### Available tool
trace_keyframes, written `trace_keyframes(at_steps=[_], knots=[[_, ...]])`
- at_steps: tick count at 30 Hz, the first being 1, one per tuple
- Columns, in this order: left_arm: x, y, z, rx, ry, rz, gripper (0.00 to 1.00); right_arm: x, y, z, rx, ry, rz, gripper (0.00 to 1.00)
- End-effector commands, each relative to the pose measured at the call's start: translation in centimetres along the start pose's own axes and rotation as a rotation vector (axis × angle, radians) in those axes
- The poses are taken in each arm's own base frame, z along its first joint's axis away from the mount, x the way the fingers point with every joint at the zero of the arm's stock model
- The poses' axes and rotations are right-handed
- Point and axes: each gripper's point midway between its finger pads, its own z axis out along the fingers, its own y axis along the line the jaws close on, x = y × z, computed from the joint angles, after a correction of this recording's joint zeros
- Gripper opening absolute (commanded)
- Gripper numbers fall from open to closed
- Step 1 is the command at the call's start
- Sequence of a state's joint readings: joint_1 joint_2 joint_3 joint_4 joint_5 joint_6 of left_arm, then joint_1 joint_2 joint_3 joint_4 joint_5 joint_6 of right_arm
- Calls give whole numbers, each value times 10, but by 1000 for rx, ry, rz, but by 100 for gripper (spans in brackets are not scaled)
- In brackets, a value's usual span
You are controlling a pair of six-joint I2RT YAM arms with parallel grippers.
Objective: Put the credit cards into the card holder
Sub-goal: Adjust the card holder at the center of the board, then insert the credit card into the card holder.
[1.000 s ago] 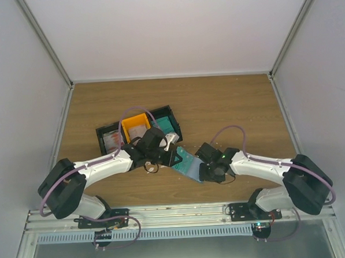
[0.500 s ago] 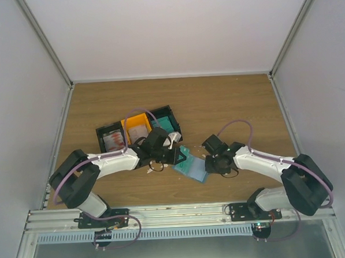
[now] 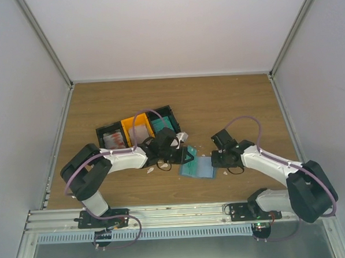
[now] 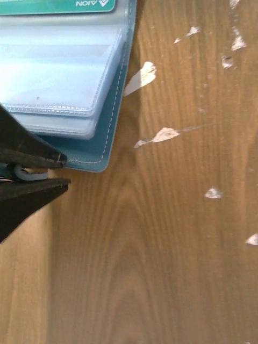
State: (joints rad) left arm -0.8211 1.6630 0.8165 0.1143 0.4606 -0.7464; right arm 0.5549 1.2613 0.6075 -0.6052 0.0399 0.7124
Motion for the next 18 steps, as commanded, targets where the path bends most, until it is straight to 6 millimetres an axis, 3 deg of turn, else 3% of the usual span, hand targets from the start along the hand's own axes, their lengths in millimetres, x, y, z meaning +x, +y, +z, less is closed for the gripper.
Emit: trace_keyframes(at_steps=[1,5,8,13,18], knots=[[-10,-24,13,59,-23,28,0,-27,0,-2,14,-93,-40,12],[-9,-25,22,54,-25,11,0,-17,-5,-3,24,-59,-4,33],[-9,-26,28,58,-31,-9,0,-5,-6,-11,4,-24,17,44],[-3,-24,36,54,-56,-66,0,18,14,-17,-166,44,26,49],[0,-14,40,13,-98,-112,0,34,25,-8,-247,105,48,47]])
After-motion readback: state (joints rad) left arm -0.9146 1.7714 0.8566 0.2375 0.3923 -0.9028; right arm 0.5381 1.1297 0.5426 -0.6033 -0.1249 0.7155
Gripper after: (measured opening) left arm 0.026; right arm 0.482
